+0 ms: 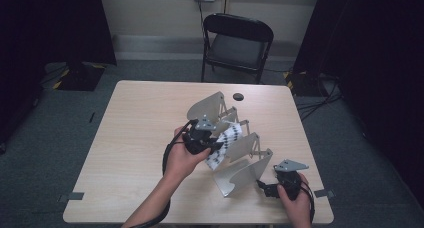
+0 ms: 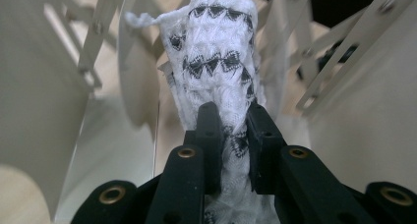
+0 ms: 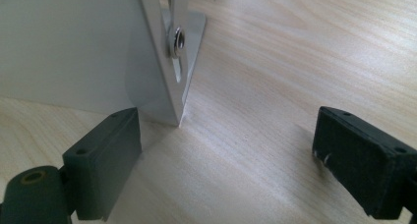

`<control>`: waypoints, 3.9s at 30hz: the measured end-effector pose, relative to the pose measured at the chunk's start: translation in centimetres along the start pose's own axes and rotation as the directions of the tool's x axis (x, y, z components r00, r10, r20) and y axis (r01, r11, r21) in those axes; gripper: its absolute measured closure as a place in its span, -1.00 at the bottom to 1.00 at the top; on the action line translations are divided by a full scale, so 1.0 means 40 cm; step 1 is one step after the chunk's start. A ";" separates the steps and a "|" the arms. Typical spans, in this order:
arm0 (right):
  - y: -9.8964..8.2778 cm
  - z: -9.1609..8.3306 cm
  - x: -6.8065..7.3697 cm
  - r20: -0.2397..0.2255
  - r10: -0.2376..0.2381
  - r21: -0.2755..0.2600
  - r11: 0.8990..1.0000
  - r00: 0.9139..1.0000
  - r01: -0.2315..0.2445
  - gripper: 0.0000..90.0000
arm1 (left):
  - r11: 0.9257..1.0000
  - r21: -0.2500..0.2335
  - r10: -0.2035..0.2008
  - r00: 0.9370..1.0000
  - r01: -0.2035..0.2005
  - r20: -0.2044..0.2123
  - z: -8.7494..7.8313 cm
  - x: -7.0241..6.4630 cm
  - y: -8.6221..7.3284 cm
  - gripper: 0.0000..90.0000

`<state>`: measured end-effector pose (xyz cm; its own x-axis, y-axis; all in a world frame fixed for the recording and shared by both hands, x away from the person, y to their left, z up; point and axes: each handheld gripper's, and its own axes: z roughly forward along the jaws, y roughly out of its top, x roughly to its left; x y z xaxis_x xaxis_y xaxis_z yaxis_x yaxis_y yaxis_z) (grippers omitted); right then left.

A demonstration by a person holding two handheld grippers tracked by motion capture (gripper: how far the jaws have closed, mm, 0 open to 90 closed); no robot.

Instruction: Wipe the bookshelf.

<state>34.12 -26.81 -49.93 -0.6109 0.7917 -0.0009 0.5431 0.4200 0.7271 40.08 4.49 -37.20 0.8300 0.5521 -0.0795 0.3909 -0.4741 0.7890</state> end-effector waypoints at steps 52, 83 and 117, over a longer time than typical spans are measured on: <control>0.000 0.001 0.002 0.003 0.003 -0.001 1.000 1.000 -0.003 -0.77 | 0.996 0.089 0.007 1.000 -0.009 0.017 0.063 -0.012 -0.064 0.73; 0.002 0.003 0.002 -0.001 -0.003 -0.002 1.000 1.000 0.003 -0.77 | 0.996 0.087 0.010 0.999 -0.014 0.044 0.114 -0.038 -0.125 0.73; 0.003 0.004 0.002 -0.003 -0.006 -0.002 1.000 1.000 0.006 -0.77 | 0.989 0.145 0.009 0.999 -0.002 -0.048 0.130 -0.083 -0.245 -0.23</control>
<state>34.22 -26.65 -49.95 -0.6159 0.7878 -0.0031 0.5386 0.4239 0.7281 35.56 3.73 -47.83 0.8133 0.5802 -0.0430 0.4428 -0.5693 0.6927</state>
